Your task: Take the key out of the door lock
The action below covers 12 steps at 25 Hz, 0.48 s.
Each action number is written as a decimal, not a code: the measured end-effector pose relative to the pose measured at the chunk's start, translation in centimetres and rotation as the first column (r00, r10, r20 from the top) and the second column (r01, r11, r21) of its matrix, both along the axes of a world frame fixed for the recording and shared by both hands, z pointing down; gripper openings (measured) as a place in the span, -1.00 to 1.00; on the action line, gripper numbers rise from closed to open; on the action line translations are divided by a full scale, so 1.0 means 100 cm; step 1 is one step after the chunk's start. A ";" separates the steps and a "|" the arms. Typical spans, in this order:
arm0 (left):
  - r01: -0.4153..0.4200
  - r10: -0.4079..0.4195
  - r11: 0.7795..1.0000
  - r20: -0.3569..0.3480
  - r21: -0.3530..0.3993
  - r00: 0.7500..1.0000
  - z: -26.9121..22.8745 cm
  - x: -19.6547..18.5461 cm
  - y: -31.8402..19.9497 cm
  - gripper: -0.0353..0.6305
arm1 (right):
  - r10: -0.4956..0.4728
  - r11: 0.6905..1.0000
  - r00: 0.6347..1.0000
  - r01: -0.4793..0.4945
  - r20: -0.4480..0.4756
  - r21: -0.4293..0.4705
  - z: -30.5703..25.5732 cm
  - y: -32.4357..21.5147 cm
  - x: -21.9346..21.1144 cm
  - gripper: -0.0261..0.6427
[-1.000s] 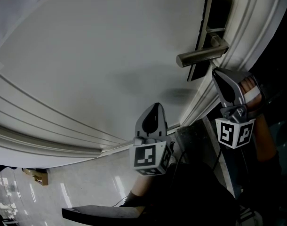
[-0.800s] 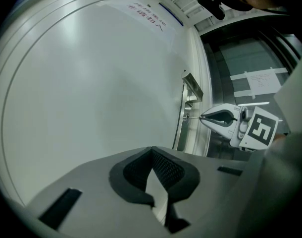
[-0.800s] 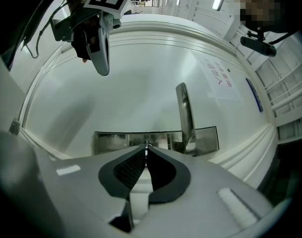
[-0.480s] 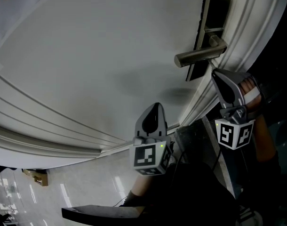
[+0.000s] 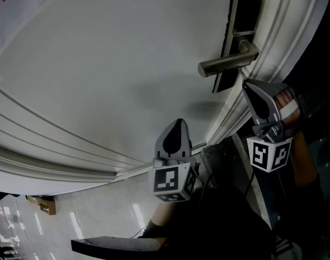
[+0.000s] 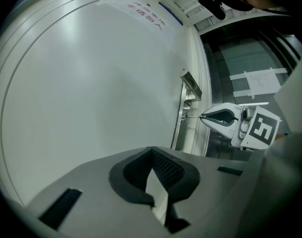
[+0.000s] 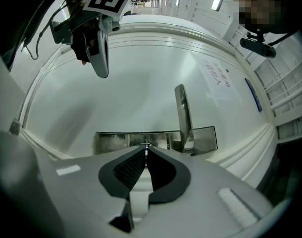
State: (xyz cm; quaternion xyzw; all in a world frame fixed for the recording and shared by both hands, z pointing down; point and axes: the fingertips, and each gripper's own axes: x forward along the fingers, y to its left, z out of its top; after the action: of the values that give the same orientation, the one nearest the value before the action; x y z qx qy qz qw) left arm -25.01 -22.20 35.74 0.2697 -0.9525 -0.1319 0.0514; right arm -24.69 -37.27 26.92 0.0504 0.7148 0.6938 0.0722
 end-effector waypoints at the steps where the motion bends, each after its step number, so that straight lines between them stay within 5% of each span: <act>1: -0.005 0.005 1.000 0.003 -0.001 1.000 0.000 0.001 -0.001 -0.89 | 0.000 1.000 1.000 0.000 0.000 0.000 0.000 0.000 0.000 -0.89; 12: 0.009 -0.009 1.000 0.004 0.005 1.000 0.000 0.003 0.002 -0.89 | -0.003 1.000 1.000 0.003 -0.002 0.004 0.000 0.001 0.002 -0.89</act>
State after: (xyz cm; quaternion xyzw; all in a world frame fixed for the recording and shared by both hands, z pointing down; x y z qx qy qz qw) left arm -24.70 -22.00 35.69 0.2657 -0.9535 -0.1339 0.0479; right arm -24.50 -37.16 26.93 0.0523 0.7134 0.6950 0.0726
